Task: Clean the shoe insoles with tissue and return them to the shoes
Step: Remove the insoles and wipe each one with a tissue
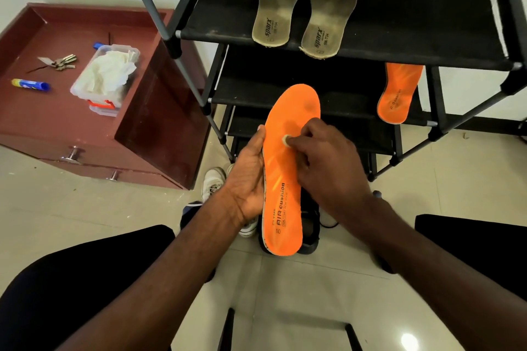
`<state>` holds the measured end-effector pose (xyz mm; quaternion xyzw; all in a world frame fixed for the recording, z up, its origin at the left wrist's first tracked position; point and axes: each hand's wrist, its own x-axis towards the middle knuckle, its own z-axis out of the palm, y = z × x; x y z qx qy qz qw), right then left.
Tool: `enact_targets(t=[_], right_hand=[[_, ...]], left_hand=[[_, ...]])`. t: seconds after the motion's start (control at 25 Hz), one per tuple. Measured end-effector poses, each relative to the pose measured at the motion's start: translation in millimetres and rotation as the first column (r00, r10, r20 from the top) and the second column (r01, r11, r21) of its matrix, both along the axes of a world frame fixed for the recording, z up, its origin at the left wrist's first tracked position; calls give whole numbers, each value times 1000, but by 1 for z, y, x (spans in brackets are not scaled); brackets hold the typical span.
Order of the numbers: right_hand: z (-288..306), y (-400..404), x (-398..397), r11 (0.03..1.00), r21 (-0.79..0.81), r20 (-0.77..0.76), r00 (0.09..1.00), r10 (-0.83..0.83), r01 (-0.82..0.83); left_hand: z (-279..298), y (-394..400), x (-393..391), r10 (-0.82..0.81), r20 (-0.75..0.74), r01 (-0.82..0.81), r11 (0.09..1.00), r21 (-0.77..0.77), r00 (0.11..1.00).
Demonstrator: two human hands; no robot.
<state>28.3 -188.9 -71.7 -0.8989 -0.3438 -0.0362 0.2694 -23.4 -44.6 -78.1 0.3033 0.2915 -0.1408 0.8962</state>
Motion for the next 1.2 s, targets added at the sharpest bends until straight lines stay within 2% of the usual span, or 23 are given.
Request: enact_targets(t=[0.08,0.12,0.28,0.36,0.52,0.56,0.76,0.88,0.96,1.0,1.08,1.16,1.2], right_hand=[[-1,-4,11,994,-5,-34,993,-110,110],[-2,-4,10,994,-4,-60,992,-113,113],[-3,5,-24,992,-9,-53,991,122,-123],[-4,5,-29,988,-51,-31,989,143,-145],[-9,0,3,991,-77,43,994,-105,108],[-10,0,4,990,-81,30,993,-117,119],[-9,6,-33,987,-84,20,990,138,-135],[-9,-1,-8,997,-71,63,998,0,4],[-10,-3,7,994,-40,30,995,-99,100],[-10,-1,4,996,-14,2,996,-91,91],[-8,7,-18,1000,6,-31,999,31,-31],[-5,8,-33,988,-34,-45,988,150,-152],[-4,6,-28,987,-42,-25,988,154,-155]], left_hand=[[2,-4,-1,-12,-19,13,997,72,1000],[4,-6,-2,-10,-28,12,995,98,1000],[0,4,-2,38,-53,-34,997,73,998],[-2,6,-2,40,-70,-34,996,88,997],[3,-4,-2,12,-102,2,991,132,995],[4,-5,-2,19,-109,-3,990,142,994],[5,3,-5,45,-110,-32,993,114,993],[8,-3,-2,12,-116,2,993,122,993],[11,-9,-2,13,-113,3,990,140,994],[12,-9,-3,18,-115,-2,990,142,993],[12,-5,-3,32,-118,-17,992,125,993],[10,0,-3,50,-125,-36,993,111,991],[9,1,-3,44,-125,-31,994,106,991]])
